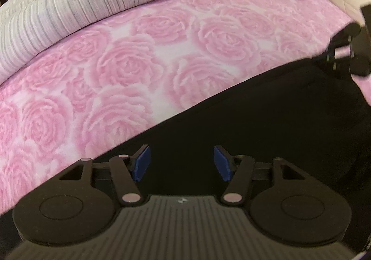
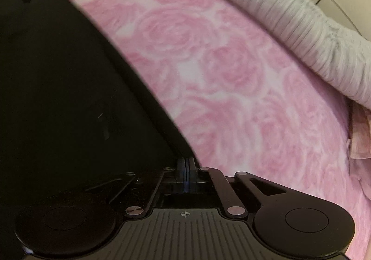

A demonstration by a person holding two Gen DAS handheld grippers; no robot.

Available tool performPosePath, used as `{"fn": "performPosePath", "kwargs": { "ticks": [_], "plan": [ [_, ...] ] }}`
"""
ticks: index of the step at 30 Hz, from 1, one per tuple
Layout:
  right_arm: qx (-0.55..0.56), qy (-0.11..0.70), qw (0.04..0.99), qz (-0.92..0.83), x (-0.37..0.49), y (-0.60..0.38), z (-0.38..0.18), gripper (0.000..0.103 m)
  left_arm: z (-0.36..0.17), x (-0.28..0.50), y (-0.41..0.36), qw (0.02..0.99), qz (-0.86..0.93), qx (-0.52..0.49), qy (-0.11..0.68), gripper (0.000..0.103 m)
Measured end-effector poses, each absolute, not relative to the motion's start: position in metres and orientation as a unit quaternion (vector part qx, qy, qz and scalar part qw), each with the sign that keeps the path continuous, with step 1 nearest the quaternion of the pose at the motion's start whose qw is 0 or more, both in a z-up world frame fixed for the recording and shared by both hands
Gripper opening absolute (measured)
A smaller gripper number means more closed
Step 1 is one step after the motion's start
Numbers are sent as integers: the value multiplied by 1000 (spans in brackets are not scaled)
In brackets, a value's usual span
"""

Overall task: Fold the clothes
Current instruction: 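Grasp the waistband with both grippers and lift it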

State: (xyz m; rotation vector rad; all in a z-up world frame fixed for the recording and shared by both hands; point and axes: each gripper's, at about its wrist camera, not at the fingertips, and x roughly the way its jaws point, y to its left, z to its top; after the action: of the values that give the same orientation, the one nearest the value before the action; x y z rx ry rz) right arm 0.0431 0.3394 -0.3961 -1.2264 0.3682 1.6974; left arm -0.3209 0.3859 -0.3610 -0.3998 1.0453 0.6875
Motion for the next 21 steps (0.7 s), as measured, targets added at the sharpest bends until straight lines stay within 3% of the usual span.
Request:
{"fn": "performPosePath", "kwargs": {
  "ticks": [5,9,10,11,13,17,20,21],
  "plan": [
    [-492,199,522,668,72,362,-392,0,-375,-322,408,797,300,-156,501,54],
    [-453,262,495,693,87,364,-380,2,-385,-326,425,804,271,-132,512,53],
    [-446,277,485,700,88,364,-378,9,-387,-327,428,807,260,-125,516,53],
    [-444,285,476,704,88,364,-377,24,-389,-328,430,808,250,-119,520,53],
    [-448,287,462,710,85,364,-380,42,-394,-330,436,809,230,-109,529,53],
    [-475,273,441,711,72,363,-397,43,-406,-337,445,812,196,-103,540,52],
    [-478,273,435,713,70,366,-408,42,-414,-343,450,817,174,-112,538,42],
    [-475,281,435,712,71,368,-409,35,-415,-345,451,820,172,-118,534,39]
  ]
}}
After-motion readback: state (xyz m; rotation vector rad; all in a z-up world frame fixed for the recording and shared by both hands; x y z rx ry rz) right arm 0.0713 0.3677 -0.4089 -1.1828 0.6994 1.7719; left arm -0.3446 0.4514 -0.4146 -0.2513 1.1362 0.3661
